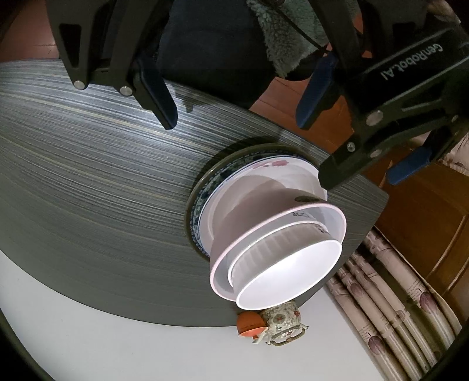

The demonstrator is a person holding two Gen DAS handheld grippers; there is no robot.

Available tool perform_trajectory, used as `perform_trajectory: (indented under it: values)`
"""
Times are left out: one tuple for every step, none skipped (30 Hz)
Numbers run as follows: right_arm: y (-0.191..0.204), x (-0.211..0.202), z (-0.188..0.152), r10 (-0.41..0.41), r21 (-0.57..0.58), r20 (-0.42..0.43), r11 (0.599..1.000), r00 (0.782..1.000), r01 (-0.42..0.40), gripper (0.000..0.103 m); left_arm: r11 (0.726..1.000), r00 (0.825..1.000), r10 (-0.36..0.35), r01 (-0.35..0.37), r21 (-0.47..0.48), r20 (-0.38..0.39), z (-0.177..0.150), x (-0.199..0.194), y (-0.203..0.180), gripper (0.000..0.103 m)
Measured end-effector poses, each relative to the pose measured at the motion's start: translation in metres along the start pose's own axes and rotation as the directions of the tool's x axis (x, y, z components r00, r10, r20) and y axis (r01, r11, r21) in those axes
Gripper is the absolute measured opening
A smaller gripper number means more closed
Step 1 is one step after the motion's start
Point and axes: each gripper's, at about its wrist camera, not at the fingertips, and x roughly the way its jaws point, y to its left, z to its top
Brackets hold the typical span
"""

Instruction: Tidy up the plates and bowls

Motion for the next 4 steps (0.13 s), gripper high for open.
perform_trajectory:
  values:
    - [0.0002,0.0,0.0001,-0.001,-0.001,0.0,1.0,1.0,0.001,0.085,1.0,1.0,-0.001,0.001,0.001,-0.002,0.0,0.0001,0.0,0.099]
    - [0.0007,0.0,0.0,-0.001,-0.003,0.002,1.0,1.0,0.001,0.085,1.0,1.0,-0.003,0.003,0.003,-0.002,-0.0001,-0.0001,-0.0001,0.099]
    - [0.0011,0.0,0.0002,-0.001,-0.004,0.002,1.0,1.0,0.001,0.085,1.0,1.0,-0.005,0.005,0.005,-0.002,0.0001,-0.0006,-0.0006,0.099]
    - [0.0016,0.0001,0.0001,-0.002,-0.006,0.003,1.0,1.0,0.002,0.085,1.0,1.0,-0.007,0.007,0.007,-0.002,0.0001,-0.0012,-0.0014,0.099]
